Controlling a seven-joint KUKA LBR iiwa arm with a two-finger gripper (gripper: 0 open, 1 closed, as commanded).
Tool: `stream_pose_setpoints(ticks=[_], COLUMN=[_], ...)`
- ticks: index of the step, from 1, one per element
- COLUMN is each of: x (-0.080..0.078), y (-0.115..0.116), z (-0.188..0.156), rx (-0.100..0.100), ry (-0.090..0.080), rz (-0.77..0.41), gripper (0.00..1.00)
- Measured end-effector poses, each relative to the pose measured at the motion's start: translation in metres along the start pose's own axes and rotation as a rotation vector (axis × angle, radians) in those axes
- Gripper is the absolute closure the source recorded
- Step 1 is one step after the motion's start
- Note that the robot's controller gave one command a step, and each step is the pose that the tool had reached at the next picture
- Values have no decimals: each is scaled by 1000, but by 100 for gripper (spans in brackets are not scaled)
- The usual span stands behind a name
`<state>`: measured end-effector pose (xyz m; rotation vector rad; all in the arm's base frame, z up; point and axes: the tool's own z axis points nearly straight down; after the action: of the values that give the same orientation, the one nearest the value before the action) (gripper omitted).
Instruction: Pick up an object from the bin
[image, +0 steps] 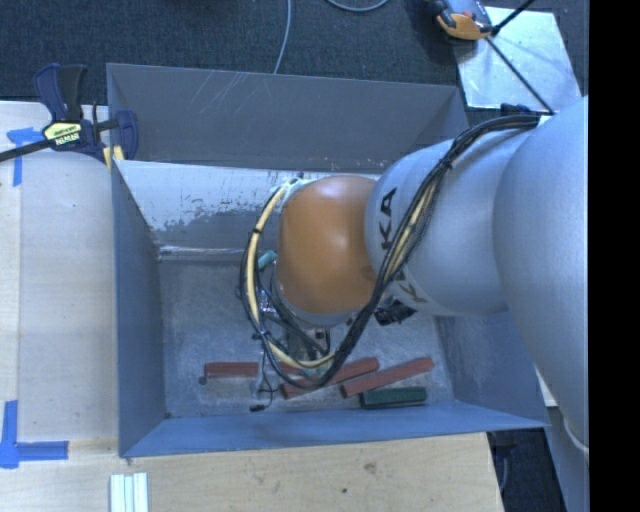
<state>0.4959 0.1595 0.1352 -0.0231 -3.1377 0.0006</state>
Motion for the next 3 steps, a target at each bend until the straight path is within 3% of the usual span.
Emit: stream_pose_setpoints(ticks=[1, 2, 3], x=[-33, -33, -33], y=[-14, -14, -14], z=[63, 64, 64], rx=[-1, -1, -1], ry=[-7, -6, -6], rz=[-81, -81, -81], gripper=[100, 0, 0])
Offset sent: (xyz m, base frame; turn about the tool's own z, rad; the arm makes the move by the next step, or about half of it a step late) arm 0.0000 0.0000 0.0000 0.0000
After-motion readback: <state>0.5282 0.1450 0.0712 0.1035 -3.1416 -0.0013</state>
